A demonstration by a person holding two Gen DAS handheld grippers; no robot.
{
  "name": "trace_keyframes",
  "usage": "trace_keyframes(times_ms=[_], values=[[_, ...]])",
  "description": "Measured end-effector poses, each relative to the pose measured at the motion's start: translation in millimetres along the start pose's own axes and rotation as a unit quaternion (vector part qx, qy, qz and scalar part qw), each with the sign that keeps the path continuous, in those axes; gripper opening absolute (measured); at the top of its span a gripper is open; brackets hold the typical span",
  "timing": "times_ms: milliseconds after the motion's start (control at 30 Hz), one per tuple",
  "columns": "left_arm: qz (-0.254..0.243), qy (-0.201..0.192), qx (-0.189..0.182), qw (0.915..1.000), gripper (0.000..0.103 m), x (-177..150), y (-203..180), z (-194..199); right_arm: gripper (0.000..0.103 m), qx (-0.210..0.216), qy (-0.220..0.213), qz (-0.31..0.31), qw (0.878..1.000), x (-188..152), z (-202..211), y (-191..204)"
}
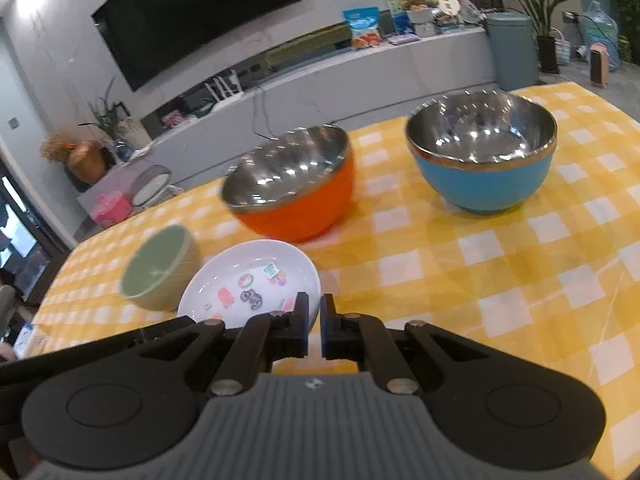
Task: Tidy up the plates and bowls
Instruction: 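Lift the sticker plate with both grippers and carry it over the Fruity plate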
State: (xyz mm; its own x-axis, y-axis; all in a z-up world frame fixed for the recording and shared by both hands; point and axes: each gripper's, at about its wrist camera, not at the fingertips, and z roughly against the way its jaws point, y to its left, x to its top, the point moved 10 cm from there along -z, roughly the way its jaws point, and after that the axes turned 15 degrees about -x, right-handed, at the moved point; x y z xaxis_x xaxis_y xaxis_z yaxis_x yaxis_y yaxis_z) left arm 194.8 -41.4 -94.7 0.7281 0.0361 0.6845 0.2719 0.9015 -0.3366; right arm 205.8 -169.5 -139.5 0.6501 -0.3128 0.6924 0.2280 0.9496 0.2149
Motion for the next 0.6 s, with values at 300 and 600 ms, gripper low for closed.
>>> trace_keyframes(times_ms=[300, 600], values=[[0.002, -0.029, 0.007, 0.9996, 0.007, -8, -2, 62, 0.003, 0.041, -0.031, 0.025, 0.998, -10, 60, 19], [0.027, -0.039, 0.013, 0.9988, 0.007, -32, 14, 101, 0.003, 0.077, -0.044, 0.060, 0.994, -32, 103, 40]])
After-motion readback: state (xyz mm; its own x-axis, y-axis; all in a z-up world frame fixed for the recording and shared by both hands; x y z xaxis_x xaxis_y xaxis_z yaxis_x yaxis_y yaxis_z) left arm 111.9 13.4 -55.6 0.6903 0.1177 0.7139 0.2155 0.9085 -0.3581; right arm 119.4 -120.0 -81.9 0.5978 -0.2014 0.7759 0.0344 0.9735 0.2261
